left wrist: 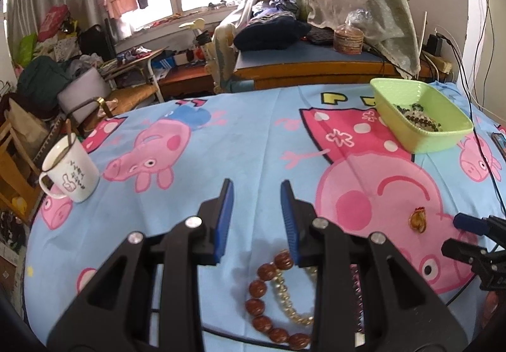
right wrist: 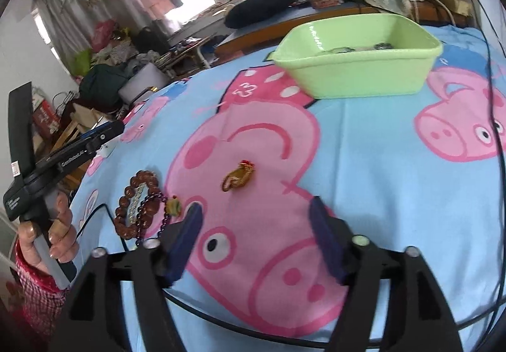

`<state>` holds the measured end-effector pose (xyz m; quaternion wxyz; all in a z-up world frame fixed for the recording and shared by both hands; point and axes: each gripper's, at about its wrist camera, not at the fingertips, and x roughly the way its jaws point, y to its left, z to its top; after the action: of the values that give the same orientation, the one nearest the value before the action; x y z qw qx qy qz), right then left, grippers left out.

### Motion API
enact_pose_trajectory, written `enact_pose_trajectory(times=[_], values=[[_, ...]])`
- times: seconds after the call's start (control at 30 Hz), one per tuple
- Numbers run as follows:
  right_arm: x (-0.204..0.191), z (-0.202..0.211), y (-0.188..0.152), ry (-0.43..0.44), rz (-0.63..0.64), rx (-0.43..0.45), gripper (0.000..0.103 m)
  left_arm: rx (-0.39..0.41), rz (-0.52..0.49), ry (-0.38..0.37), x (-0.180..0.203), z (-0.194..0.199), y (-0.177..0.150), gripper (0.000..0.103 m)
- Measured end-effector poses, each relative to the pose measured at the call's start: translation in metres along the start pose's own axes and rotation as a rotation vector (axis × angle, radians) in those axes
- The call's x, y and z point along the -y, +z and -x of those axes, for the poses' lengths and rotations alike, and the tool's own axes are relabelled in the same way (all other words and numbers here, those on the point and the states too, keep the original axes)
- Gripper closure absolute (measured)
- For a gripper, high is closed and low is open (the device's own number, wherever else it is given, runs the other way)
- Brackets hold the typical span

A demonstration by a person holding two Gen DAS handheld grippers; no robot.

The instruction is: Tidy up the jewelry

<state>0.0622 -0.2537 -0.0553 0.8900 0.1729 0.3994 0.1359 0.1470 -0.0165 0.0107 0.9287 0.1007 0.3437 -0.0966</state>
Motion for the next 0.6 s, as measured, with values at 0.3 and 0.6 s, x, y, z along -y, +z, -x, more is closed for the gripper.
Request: enact_pose_trajectory(times=[0.3, 0.6], values=[[-0.006, 0.002, 0.005, 0.022, -0.020, -0.019, 0.079, -0.033, 0.057, -0.162, -0.046, 0.017, -0.023, 0.074], [-0.063, 0.006, -0.002, 0.052, 0.205, -0.017, 0.103, -0.073, 0.020, -0.359, -0.042, 0.036, -0.058, 0.074]])
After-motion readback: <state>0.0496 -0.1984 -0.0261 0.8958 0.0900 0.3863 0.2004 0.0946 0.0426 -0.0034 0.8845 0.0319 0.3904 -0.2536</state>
